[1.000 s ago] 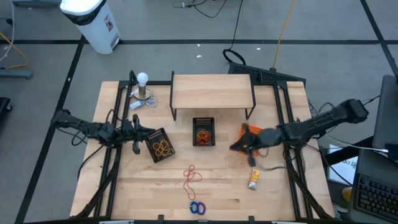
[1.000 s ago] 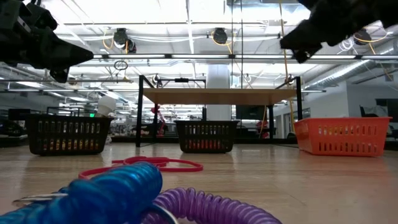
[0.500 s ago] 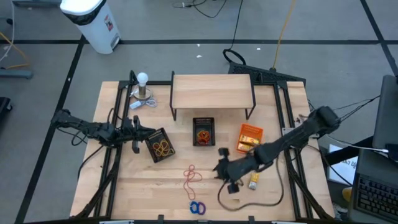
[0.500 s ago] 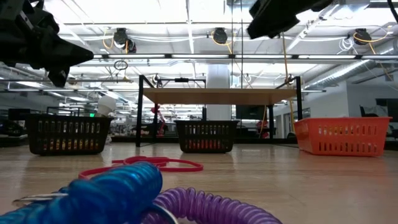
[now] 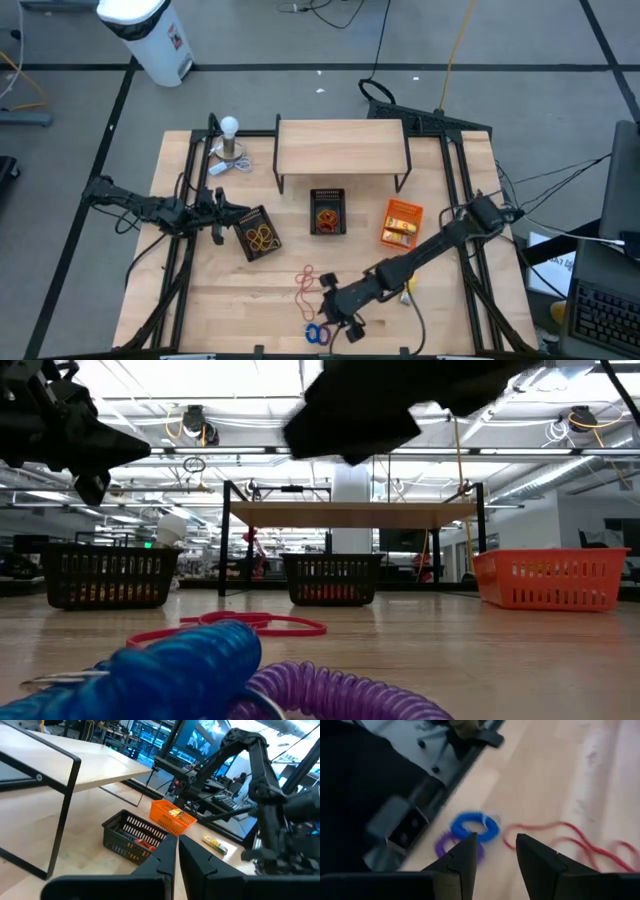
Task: Pick & Place Office Desk Supplies
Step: Adjust the violet spring keychain
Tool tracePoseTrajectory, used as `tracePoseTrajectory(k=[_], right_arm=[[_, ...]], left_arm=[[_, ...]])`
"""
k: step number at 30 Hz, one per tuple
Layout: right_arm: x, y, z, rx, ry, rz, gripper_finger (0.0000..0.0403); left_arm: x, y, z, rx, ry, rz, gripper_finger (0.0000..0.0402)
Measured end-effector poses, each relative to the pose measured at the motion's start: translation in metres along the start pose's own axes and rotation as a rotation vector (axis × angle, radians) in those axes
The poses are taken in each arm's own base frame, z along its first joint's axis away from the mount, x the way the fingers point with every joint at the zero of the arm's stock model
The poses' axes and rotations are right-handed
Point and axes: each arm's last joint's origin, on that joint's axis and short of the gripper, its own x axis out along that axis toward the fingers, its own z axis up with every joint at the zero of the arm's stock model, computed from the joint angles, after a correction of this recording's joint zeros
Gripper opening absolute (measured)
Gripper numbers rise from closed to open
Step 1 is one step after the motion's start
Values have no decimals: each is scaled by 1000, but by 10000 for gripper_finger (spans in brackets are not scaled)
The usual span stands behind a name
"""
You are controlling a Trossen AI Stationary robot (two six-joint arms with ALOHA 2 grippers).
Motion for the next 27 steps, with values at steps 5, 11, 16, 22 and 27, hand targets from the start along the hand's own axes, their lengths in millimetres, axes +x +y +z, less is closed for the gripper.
tracePoseTrajectory(k=[5,11,16,22,27], right_arm=[[19,3,-5,80,17,37,128],[36,8,-20,91,75,45,128],[40,7,-22,136,60,39,128],[40,10,-28,177,103,-36,128],[39,10,-31,176,127,-52,128]], left_arm=[[0,0,0,-6,0,0,21],[0,0,0,-24,0,0,21],[0,0,0,-27,0,0,21],[0,0,0,-31,0,0,21],[0,0,0,-29,0,0,21]])
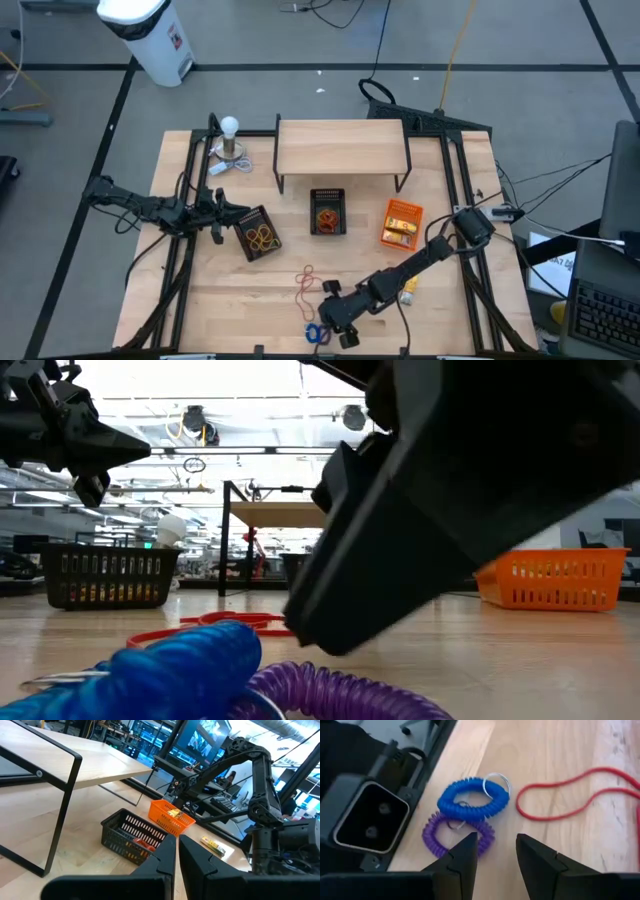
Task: Pick & Place Office Desk Supplies
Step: Adjust the violet spring keychain, then put the blue spring keychain into the right black basket
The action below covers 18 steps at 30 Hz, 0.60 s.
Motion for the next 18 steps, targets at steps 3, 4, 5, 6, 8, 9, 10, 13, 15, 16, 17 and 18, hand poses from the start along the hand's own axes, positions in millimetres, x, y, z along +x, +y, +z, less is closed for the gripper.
tracePoseTrajectory(k=[3,4,5,6,8,9,10,13,15,16,17,18], right_arm=[[0,-1,-3,-4,17,-45,128],[0,-1,-4,-5,28,-57,128],[2,-2,-7,-3,40,-74,128],[5,-4,-10,3,49,-89,128],[8,-8,-14,19,80,-132,128],[8,-11,-16,33,97,-163,128],[9,-14,-18,48,116,-188,128],[6,-25,-27,80,195,-311,128],[-1,-32,-26,88,217,-380,128],[-5,-35,-24,86,221,-413,128],[-11,-37,-21,83,221,-443,128],[-16,-38,-18,78,220,-460,128]], left_arm=[[0,0,0,-1,0,0,21],[0,0,0,-1,0,0,21],[0,0,0,-2,0,0,21],[0,0,0,-5,0,0,21],[0,0,0,-16,1,-1,21],[0,0,0,-20,1,-2,21],[0,0,0,-21,1,-1,21],[0,0,0,-21,1,-1,21],[0,0,0,-18,1,-1,21],[0,0,0,-17,1,-2,21],[0,0,0,-17,1,-2,21],[0,0,0,-17,1,-2,21]])
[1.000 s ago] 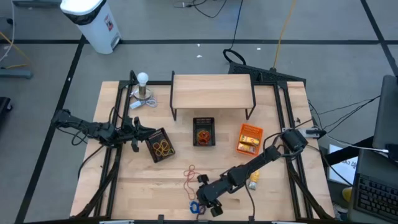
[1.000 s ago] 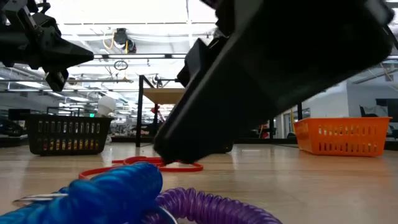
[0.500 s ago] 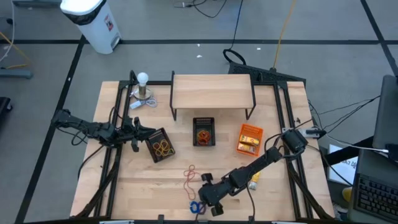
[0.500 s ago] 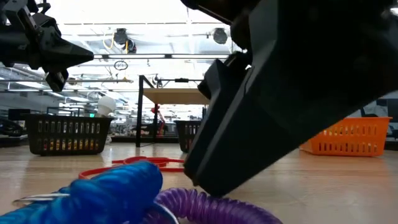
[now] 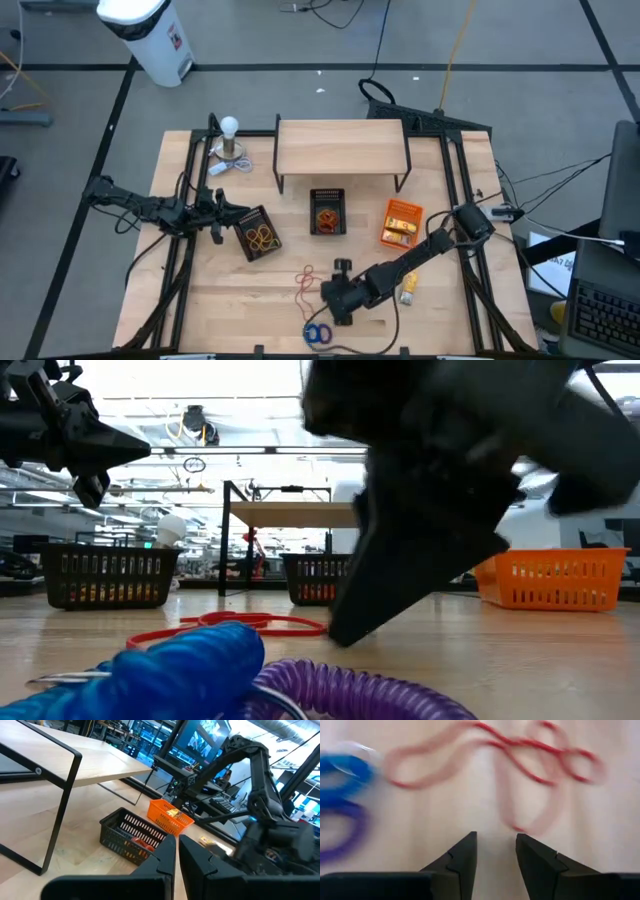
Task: Pick & Place Office Desk Supplies
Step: Put the blue spring keychain into the right black basket
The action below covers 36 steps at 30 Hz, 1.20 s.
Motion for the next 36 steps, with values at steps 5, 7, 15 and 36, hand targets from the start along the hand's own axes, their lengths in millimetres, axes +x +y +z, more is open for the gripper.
tracePoseTrajectory(k=[5,7,15,36], right_arm=[[-34,-9,9,-92,-32,-3,122],[-61,-6,21,-109,-147,25,110],[-170,-35,8,-116,-599,194,9],[-206,-149,-155,160,-1046,239,1]], left_arm=[[0,-1,-1,0,27,-47,21],[0,-2,-2,17,46,-86,21],[5,-10,-4,86,162,-137,4],[69,-86,20,229,445,-233,2]])
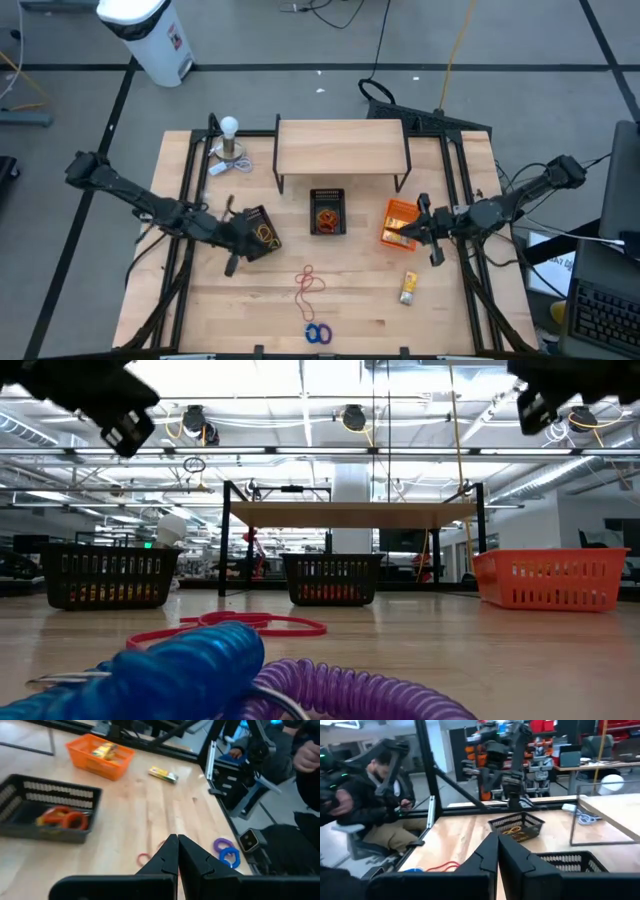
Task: Pick & Place Office Desk Supplies
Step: Put the blue spring keychain into the right black basket
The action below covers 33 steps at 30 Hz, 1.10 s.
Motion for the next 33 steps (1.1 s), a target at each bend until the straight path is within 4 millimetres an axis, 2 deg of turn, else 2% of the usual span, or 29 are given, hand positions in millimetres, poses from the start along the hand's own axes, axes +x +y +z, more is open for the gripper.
tracePoseTrajectory(k=[5,10,19,22,26,33], right_arm=[[-8,-11,-15,51,7,37,1],[-6,-18,-27,133,70,64,0],[-6,-21,-31,115,86,62,0],[-6,-21,-31,115,86,63,0],[-6,-21,-31,126,87,63,0],[-6,-21,-31,155,89,63,0]], left_arm=[[39,-22,15,21,82,-28,3],[85,-42,17,94,194,-102,2],[159,-80,2,97,330,-189,30],[179,-92,-7,99,360,-199,53],[199,-106,-17,125,389,-207,103],[214,-122,-41,225,536,-172,187]])
